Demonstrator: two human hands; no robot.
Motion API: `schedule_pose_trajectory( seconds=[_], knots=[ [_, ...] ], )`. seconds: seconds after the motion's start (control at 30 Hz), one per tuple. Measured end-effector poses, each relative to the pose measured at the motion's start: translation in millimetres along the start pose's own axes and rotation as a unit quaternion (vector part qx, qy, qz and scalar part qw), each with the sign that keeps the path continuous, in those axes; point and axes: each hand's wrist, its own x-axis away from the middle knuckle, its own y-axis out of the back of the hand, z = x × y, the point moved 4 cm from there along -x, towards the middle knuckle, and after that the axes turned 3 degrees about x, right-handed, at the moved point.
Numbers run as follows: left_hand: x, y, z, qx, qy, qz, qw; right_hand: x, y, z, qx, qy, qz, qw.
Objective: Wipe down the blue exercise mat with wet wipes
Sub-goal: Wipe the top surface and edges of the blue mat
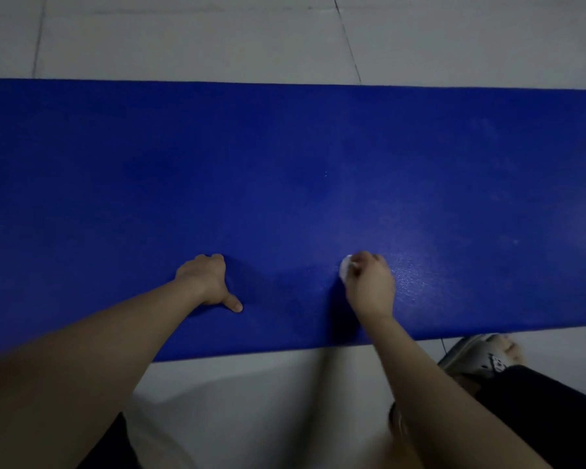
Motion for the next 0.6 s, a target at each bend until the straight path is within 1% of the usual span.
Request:
schedule_pose_trajectory(
  seconds=[0.17, 0.27, 0.33, 0.47, 0.6],
  knots=[
    [0, 0, 1, 0.002, 0.003, -0.003, 1.0, -36, 26, -60, 0.024, -0.13, -0.053, 0.99],
    [1, 0, 0, -0.001, 0.003, -0.003, 1.0, -39, 21, -49, 0.02, -0.154, -0.064, 0.986],
    [0, -1, 0, 0.0, 0.003, -0.002, 1.0, -31, 10, -22, -0.004, -0.128, -0.054, 0.99],
    [0, 0, 0, -0.003, 0.005, -0.002, 1.0, -7, -31, 47, -0.034, -0.009, -0.007, 0.999],
    [1, -2, 1, -0.005, 0.007, -0.01, 1.0, 23, -65, 101, -0.011, 0.111, 0.053, 0.992]
  ],
)
